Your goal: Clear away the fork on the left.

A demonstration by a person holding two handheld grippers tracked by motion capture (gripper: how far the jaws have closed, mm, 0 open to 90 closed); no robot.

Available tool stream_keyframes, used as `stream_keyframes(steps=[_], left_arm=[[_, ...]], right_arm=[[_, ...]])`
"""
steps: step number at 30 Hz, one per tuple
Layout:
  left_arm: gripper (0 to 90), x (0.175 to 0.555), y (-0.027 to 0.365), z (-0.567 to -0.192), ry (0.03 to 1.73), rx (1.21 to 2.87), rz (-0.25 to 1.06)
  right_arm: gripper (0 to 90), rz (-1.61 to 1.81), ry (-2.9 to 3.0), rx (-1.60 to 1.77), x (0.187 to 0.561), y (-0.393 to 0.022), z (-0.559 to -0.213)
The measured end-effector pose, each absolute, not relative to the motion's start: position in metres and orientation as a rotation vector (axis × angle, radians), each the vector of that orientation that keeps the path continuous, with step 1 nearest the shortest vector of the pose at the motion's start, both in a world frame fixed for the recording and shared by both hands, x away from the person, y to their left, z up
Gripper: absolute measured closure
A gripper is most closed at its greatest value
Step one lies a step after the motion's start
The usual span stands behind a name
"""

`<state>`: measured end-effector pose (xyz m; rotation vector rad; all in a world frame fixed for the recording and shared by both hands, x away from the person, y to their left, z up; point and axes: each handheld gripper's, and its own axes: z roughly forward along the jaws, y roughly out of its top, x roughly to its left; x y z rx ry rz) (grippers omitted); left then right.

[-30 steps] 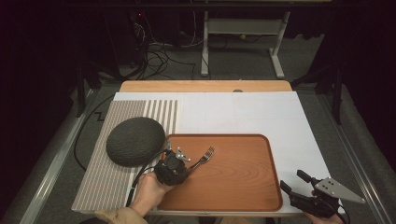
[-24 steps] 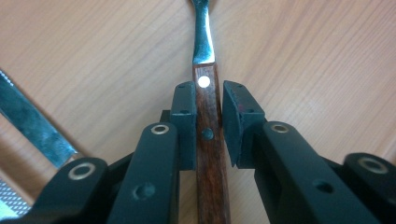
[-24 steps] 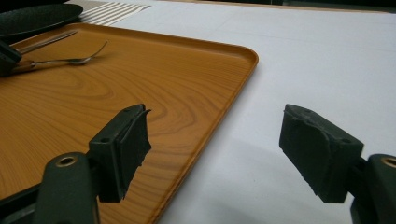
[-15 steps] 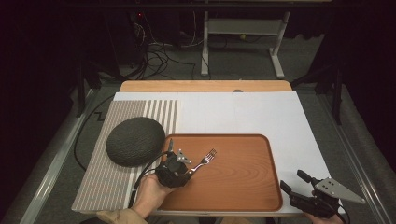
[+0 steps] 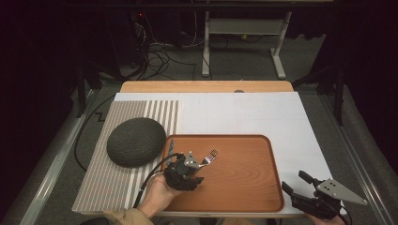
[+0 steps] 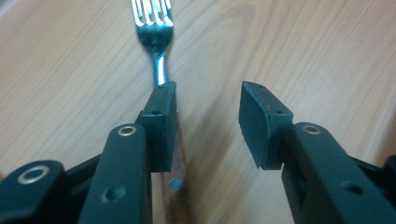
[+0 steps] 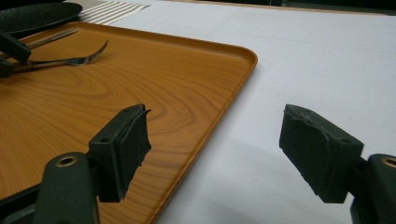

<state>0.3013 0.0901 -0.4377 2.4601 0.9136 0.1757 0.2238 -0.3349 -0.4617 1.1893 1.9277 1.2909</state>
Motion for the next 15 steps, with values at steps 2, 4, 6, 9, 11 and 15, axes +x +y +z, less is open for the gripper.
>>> stream_keyframes(steps=[2,4,6,9,11,15], left_arm=[[55.8,0.301,0.09,-0.437,0.886,2.451,0.189],[61.7,0.3,0.088,-0.437,0.854,2.439,0.205],[66.4,0.3,0.085,-0.438,0.821,2.436,0.198],[70.7,0.301,0.079,-0.439,0.79,2.447,0.162],[72.5,0.3,0.075,-0.439,0.771,2.451,0.165],[75.5,0.299,0.069,-0.439,0.757,2.453,0.142]], right_arm=[[24.8,1.287,1.927,1.19,0.224,-0.335,-0.462],[24.7,1.283,1.924,1.189,0.224,-0.335,-0.462],[24.8,1.285,1.925,1.187,0.224,-0.335,-0.461],[24.7,1.286,1.928,1.185,0.223,-0.335,-0.461],[24.7,1.289,1.928,1.187,0.224,-0.335,-0.461],[24.8,1.288,1.931,1.175,0.223,-0.335,-0.461]])
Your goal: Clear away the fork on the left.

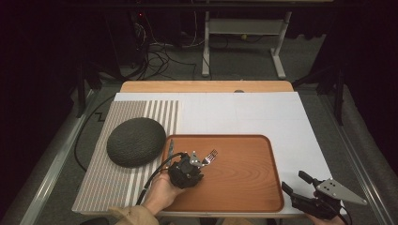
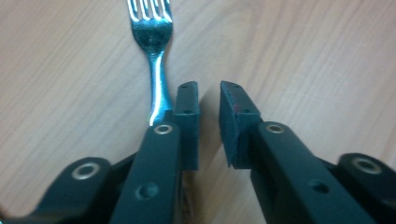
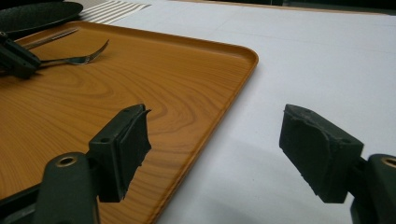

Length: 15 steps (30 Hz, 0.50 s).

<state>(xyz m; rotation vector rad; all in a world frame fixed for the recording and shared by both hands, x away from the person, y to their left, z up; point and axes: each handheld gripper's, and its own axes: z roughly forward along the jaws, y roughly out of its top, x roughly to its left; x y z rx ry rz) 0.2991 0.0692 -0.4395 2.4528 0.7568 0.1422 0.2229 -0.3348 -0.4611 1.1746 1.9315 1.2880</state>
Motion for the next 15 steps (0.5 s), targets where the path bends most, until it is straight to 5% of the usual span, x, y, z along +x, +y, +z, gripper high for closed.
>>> stream_keyframes(steps=[15], left_arm=[[77.2,0.309,0.063,-0.447,0.788,2.491,0.161]], right_arm=[[24.7,1.287,1.936,1.175,0.223,-0.335,-0.461]])
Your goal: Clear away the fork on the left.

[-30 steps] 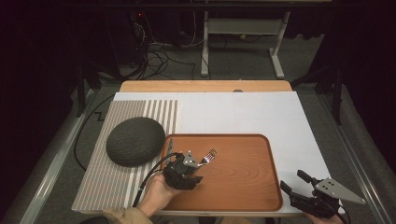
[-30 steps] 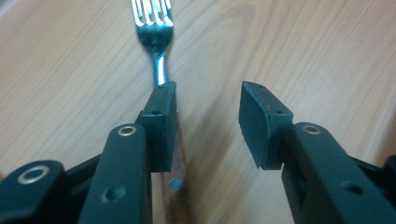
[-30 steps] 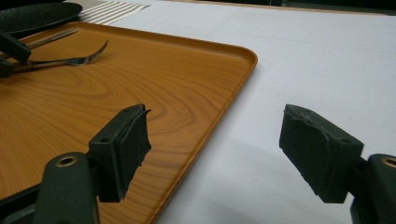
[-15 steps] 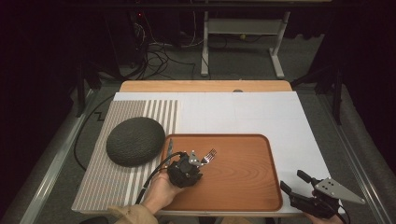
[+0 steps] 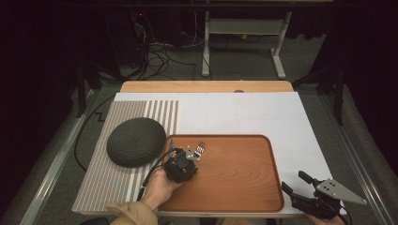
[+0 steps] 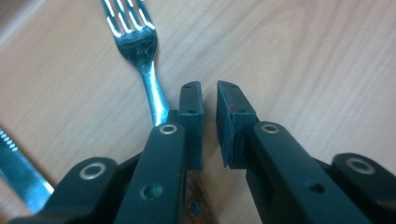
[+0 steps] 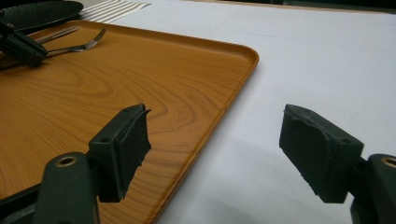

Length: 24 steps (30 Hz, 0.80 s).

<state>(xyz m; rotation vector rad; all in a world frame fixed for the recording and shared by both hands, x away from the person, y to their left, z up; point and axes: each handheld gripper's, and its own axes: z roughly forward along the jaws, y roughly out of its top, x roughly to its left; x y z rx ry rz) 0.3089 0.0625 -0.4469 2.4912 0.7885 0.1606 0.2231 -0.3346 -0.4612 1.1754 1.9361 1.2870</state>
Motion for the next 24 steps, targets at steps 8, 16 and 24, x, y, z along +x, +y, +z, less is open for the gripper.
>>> stream_keyframes(steps=[8,16,24], left_arm=[[77.2,0.316,0.068,-0.447,0.832,2.485,0.195],[77.1,0.322,0.076,-0.446,0.868,2.49,0.241],[77.0,0.327,0.084,-0.446,0.905,2.481,0.249]], right_arm=[[24.7,1.287,1.938,1.176,0.223,-0.335,-0.461],[24.7,1.286,1.94,1.177,0.223,-0.334,-0.461],[24.7,1.287,1.942,1.176,0.223,-0.334,-0.462]])
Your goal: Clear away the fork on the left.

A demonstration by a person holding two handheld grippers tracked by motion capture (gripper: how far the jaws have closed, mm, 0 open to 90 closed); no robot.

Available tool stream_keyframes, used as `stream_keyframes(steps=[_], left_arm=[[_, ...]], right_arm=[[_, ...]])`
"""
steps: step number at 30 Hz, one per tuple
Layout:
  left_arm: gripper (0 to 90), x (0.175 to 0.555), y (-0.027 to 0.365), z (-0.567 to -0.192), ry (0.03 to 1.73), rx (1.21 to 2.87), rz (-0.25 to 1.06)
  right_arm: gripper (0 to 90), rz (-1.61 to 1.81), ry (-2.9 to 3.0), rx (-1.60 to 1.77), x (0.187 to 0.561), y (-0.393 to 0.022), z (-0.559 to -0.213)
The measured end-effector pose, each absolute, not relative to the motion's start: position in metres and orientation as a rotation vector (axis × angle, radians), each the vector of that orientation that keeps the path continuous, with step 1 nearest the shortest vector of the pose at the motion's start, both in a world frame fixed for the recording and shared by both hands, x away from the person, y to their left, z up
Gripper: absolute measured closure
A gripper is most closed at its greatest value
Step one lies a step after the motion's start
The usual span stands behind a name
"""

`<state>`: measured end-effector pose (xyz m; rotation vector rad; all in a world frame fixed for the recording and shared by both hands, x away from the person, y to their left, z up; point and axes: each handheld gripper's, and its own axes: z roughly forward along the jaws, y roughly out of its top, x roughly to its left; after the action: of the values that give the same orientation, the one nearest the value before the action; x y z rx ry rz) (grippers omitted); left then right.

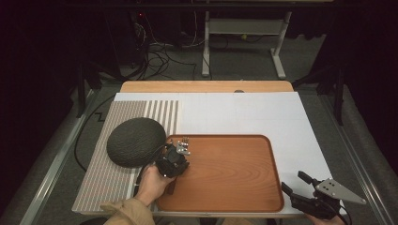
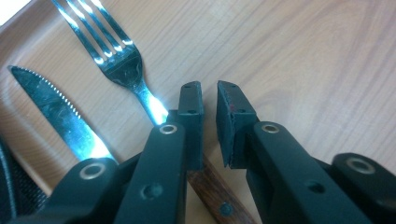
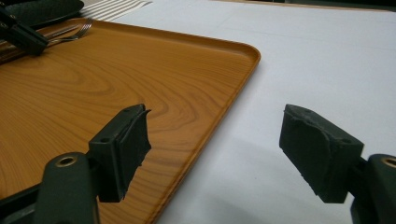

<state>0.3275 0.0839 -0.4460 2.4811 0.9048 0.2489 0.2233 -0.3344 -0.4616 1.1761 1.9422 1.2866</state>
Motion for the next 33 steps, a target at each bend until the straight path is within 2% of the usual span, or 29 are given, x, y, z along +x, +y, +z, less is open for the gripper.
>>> stream_keyframes(steps=[13,16,19,20,24,29,33], left_arm=[[76.1,0.332,0.097,-0.447,0.948,2.464,0.264],[69.6,0.333,0.099,-0.447,0.953,2.459,0.259],[68.4,0.335,0.103,-0.447,0.97,2.45,0.256],[62.8,0.335,0.104,-0.447,0.974,2.446,0.259],[55.9,0.336,0.107,-0.447,0.982,2.442,0.258],[43.0,0.334,0.107,-0.444,0.966,2.41,0.257],[39.6,0.332,0.11,-0.44,0.942,2.381,0.257]], right_arm=[[24.7,1.284,1.95,1.179,0.223,-0.334,-0.462],[24.7,1.284,1.951,1.18,0.223,-0.334,-0.462],[24.7,1.284,1.951,1.18,0.223,-0.334,-0.462],[24.7,1.284,1.952,1.179,0.224,-0.334,-0.462],[24.7,1.281,1.953,1.177,0.224,-0.334,-0.462],[24.7,1.282,1.952,1.179,0.224,-0.334,-0.462],[24.7,1.282,1.953,1.179,0.224,-0.334,-0.462]])
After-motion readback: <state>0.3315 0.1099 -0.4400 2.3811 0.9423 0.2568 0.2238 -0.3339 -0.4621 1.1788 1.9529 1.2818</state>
